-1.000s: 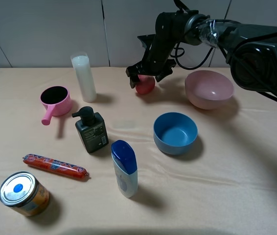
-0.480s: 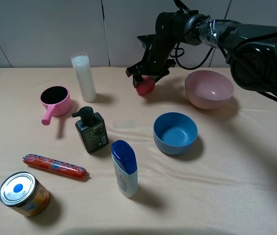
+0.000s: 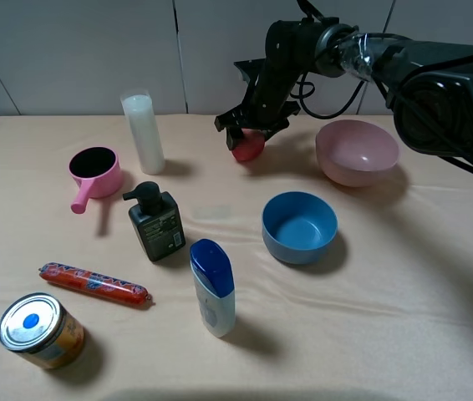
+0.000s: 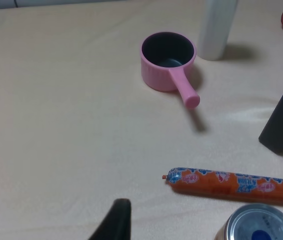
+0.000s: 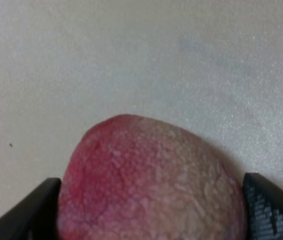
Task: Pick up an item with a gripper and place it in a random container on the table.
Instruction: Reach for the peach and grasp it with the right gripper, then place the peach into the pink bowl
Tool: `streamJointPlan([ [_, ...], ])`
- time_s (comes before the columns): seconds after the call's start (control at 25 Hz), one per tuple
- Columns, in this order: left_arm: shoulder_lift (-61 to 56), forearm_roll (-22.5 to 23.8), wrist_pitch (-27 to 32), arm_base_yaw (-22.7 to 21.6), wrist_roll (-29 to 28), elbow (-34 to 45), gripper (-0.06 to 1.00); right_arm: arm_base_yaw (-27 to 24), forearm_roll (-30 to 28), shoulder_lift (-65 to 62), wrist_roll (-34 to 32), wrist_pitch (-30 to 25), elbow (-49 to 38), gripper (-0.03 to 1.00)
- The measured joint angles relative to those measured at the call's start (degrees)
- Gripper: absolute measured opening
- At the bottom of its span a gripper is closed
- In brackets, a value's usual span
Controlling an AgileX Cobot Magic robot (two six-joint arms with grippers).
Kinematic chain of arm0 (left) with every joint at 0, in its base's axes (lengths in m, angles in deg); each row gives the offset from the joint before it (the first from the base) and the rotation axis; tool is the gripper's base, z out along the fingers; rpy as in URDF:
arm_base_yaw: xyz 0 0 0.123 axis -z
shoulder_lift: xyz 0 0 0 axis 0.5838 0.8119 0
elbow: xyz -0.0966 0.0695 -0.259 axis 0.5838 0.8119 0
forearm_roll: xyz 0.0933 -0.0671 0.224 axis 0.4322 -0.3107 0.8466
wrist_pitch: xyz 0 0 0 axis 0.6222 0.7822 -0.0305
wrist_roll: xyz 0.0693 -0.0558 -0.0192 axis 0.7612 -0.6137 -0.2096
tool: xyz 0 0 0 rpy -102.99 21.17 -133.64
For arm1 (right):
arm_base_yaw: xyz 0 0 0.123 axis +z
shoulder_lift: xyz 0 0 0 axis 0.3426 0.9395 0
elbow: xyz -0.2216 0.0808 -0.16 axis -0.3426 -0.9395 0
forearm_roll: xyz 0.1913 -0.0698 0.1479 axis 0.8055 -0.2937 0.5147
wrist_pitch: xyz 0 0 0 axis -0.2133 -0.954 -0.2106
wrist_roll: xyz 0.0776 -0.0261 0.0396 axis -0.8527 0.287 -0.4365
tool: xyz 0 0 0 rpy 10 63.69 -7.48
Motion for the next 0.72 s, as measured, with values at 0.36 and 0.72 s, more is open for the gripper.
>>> streamJointPlan([
  [0.36,0.0,0.0,0.0,0.0,0.0,0.0,0.99,0.0,-0.1,-2.3,0.0,-3.8,0.0,0.52],
  [0.72,0.0,0.0,0.0,0.0,0.0,0.0,0.99,0.0,-1.0,-5.7,0.0,-9.2,0.0,0.52],
])
